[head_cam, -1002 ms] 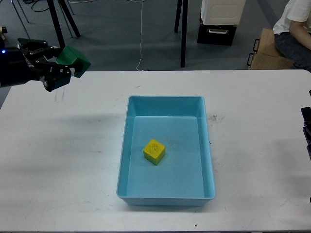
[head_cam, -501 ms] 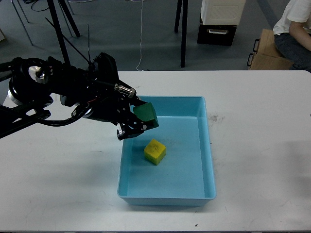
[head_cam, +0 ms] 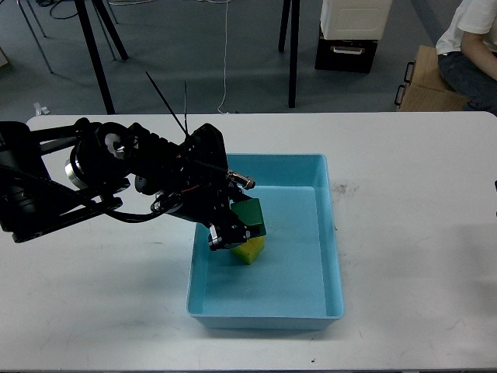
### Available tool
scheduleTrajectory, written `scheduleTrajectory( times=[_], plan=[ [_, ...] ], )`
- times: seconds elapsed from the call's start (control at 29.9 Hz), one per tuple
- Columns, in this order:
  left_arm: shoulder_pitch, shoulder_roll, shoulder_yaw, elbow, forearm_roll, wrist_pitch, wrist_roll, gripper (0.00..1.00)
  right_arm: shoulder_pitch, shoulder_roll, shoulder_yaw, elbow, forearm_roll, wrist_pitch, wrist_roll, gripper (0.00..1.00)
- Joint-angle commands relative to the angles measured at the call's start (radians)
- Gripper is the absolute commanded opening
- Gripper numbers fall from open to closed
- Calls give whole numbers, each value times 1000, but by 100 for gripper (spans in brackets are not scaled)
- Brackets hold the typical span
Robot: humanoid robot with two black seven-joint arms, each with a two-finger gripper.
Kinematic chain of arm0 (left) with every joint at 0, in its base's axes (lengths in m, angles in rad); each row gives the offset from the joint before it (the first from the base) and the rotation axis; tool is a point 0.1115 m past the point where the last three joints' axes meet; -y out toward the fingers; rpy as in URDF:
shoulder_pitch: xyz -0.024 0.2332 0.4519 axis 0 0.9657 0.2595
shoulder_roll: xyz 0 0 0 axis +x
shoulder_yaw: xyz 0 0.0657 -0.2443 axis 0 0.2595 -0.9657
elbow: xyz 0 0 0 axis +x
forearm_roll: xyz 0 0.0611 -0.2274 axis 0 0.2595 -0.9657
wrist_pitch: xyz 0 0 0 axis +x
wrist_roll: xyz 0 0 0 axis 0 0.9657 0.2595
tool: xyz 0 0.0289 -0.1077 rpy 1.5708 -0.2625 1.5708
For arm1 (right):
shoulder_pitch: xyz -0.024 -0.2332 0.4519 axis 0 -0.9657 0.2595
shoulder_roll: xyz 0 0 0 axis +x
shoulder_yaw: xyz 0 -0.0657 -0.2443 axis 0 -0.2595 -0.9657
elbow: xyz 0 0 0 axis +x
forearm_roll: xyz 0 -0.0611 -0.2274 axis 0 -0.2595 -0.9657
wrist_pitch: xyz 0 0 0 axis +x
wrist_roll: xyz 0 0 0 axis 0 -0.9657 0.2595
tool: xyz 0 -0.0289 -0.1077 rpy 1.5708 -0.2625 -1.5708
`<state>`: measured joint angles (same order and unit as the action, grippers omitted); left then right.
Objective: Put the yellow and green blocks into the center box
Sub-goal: 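Lower the green cube onto the yellow cube and open the left gripper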
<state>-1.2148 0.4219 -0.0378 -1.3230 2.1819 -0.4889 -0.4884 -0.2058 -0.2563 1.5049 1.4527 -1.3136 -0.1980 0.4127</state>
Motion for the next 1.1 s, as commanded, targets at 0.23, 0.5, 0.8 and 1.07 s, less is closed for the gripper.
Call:
scheduleTrajectory(
  times=[0.23, 0.5, 0.8, 1.07],
  plan=[
    [24, -19, 30, 54, 0, 0, 0, 31, -3, 2, 0, 0, 0, 0, 0, 99],
    [32, -35, 24, 79, 0, 0, 0, 55, -1, 2, 0, 0, 2, 0, 0, 99],
    [29, -49, 15, 77, 0, 0, 0, 60, 0, 2, -2, 0, 36, 0, 0, 99],
    [29, -52, 13, 77, 0, 0, 0, 80, -1, 2, -6, 0, 36, 0, 0, 99]
  ],
)
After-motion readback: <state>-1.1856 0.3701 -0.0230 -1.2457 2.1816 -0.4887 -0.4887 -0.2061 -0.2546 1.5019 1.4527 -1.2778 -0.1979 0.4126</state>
